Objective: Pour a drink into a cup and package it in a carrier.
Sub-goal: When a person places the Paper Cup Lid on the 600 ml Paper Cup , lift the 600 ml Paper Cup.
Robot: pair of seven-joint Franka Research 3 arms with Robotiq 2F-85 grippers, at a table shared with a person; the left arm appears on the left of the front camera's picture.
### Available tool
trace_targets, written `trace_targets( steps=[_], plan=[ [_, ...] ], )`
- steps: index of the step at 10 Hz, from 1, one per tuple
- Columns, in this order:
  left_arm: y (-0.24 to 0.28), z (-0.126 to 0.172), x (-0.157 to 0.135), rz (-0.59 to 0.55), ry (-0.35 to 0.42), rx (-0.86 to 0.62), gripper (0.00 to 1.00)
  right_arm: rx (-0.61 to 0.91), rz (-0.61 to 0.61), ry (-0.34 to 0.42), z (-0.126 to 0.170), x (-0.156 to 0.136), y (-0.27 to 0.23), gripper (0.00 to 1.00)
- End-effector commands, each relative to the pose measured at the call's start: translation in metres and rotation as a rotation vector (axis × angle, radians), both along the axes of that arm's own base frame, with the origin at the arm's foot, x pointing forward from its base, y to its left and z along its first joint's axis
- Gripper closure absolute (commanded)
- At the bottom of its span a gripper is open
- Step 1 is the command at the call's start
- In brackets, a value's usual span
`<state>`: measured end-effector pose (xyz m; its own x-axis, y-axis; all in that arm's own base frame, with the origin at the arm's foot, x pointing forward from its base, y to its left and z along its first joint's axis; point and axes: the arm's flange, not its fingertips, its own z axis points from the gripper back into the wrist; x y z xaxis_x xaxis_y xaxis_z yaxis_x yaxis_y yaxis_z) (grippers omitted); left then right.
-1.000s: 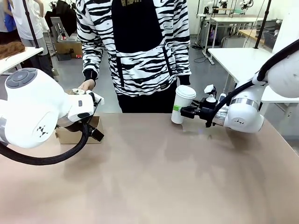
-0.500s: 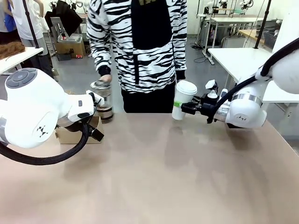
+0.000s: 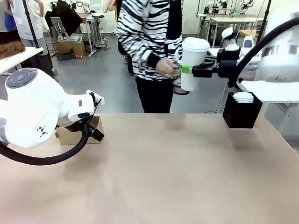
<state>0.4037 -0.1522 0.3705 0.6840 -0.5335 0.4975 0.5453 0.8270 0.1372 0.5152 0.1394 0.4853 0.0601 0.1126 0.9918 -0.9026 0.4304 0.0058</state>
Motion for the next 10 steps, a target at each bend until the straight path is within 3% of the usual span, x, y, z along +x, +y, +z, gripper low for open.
trace_targets(
  steps=[1, 5, 10],
  plan=[
    [0.000, 0.000, 0.000, 0.000, 0.001, -0.002, 0.00, -0.069, 0.024, 0.058, 0.035, -0.034, 0.002, 0.20],
    [0.000, 0.000, 0.000, 0.000, 0.001, -0.002, 0.00, -0.085, 0.087, 0.076, 0.062, -0.077, -0.006, 0.20],
    [0.000, 0.000, 0.000, 0.000, 0.001, -0.002, 0.00, -0.103, 0.068, 0.045, 0.059, -0.072, 0.002, 0.20]
  ],
)
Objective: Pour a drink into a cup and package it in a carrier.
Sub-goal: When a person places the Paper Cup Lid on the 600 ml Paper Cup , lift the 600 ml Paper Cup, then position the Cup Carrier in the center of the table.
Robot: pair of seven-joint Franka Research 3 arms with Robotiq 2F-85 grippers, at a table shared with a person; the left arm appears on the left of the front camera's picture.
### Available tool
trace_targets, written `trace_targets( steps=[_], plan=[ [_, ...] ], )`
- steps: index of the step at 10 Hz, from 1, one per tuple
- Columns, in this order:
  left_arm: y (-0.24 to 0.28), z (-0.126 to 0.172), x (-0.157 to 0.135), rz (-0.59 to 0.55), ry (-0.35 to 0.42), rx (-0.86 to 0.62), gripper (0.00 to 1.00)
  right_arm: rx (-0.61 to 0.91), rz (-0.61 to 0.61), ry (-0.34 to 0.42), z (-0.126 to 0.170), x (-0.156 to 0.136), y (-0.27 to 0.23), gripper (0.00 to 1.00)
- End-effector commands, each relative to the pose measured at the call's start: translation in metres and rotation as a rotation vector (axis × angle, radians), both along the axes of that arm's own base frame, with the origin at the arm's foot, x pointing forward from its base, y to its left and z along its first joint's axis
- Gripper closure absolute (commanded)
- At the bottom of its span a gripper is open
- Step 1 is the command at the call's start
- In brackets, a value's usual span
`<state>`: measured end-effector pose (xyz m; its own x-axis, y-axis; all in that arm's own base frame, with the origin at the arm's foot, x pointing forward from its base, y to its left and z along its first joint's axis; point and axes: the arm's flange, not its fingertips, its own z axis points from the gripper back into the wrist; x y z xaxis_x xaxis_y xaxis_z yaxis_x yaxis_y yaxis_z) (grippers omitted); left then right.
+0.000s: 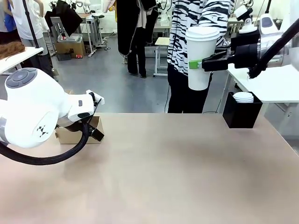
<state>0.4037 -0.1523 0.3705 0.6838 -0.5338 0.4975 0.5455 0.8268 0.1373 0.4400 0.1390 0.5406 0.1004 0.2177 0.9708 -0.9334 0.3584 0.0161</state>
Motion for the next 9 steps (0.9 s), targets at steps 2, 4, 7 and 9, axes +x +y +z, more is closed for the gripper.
trace_targets(
  steps=[2, 4, 7, 9],
  plan=[
    [0.001, 0.000, 0.000, 0.000, 0.001, -0.002, 0.00, -0.003, -0.011, -0.010, 0.004, 0.003, 0.003, 0.20],
    [0.001, 0.000, 0.000, 0.000, 0.001, -0.002, 0.00, -0.003, -0.011, -0.010, 0.004, 0.003, 0.003, 0.20],
    [0.000, 0.000, 0.000, 0.000, 0.000, 0.000, 0.00, -0.003, -0.011, -0.010, 0.004, 0.003, 0.003, 0.20],
    [0.008, 0.040, 0.001, 0.061, 0.028, -0.032, 0.00, -0.003, -0.011, -0.010, 0.004, 0.003, 0.003, 0.20]
  ],
)
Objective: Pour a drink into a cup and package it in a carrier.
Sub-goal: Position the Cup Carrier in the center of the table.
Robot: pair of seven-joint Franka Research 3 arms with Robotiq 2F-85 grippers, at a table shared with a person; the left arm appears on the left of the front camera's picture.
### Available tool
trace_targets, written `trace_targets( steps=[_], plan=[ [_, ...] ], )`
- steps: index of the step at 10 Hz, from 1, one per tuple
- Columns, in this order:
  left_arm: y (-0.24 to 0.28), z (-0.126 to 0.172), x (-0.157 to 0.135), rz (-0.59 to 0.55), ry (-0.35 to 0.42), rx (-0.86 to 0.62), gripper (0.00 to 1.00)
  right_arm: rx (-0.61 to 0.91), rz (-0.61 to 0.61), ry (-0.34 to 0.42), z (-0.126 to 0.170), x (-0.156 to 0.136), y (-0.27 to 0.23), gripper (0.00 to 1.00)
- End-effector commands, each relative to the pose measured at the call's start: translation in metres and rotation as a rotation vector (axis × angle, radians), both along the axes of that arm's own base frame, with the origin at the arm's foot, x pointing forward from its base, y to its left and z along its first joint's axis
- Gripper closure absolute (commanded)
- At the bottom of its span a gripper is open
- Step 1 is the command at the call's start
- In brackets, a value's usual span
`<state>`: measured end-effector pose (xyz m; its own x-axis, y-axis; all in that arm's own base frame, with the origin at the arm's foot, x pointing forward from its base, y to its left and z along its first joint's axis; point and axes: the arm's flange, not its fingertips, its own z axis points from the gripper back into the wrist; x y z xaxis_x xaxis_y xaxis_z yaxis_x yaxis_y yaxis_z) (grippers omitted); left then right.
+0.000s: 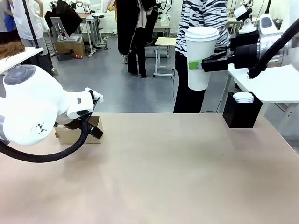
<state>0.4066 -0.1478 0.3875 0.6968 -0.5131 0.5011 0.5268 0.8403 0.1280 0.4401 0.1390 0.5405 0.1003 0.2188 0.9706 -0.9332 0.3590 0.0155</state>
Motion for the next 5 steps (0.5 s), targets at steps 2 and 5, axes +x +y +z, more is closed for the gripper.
trace_targets(
  steps=[2, 5],
  plan=[
    [0.011, 0.077, -0.004, 0.083, 0.101, -0.033, 0.00, -0.002, -0.010, -0.009, 0.004, 0.003, 0.003, 0.20],
    [0.028, 0.151, 0.007, 0.205, 0.147, -0.032, 0.00, -0.002, -0.010, -0.009, 0.004, 0.003, 0.003, 0.20]
  ],
)
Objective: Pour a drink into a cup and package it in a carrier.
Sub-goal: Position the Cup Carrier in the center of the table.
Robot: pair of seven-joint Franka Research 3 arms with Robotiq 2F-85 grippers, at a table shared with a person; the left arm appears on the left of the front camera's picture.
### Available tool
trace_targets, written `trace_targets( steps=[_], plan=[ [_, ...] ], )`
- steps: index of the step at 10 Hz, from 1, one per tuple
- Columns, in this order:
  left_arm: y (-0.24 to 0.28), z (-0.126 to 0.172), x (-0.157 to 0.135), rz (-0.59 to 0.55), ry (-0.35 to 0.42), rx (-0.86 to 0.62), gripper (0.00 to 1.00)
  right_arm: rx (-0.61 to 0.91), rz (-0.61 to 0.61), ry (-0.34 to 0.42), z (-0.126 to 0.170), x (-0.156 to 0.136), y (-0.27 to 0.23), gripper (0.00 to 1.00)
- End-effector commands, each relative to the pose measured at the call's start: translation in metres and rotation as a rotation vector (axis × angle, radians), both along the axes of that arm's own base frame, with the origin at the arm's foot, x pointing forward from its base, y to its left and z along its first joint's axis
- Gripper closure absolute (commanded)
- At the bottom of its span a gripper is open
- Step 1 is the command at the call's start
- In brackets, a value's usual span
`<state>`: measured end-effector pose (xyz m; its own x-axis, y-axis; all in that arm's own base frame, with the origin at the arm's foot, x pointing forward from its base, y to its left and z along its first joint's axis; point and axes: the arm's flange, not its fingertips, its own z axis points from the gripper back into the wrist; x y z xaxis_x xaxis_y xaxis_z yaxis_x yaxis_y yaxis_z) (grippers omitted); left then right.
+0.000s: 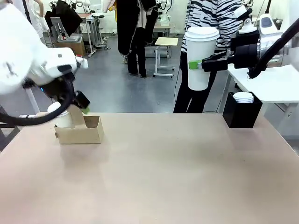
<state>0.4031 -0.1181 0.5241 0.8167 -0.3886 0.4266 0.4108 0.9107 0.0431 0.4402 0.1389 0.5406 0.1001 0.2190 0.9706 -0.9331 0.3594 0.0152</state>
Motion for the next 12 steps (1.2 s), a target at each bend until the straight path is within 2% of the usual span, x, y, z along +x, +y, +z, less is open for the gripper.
trace_targets(
  steps=[1, 2, 4, 8, 10, 11, 12],
  plan=[
    [0.008, 0.029, 0.022, 0.102, 0.049, -0.009, 0.00, -0.001, -0.010, -0.009, 0.004, 0.003, 0.003, 0.20],
    [0.017, 0.039, 0.034, 0.146, 0.066, -0.027, 0.00, -0.001, -0.010, -0.009, 0.004, 0.003, 0.003, 0.20],
    [0.023, 0.040, 0.069, 0.218, 0.104, -0.030, 0.00, -0.001, -0.010, -0.009, 0.004, 0.003, 0.003, 0.20],
    [0.027, 0.011, 0.124, 0.307, 0.172, -0.016, 0.00, -0.001, -0.010, -0.009, 0.004, 0.003, 0.003, 0.20],
    [0.026, -0.004, 0.135, 0.335, 0.216, 0.012, 0.00, -0.001, -0.010, -0.009, 0.004, 0.003, 0.003, 0.20],
    [0.027, -0.006, 0.136, 0.405, 0.242, -0.001, 0.00, -0.001, -0.010, -0.009, 0.004, 0.003, 0.003, 0.20],
    [0.031, -0.010, 0.132, 0.299, 0.192, -0.017, 0.00, -0.001, -0.010, -0.009, 0.004, 0.003, 0.003, 0.20]
  ],
)
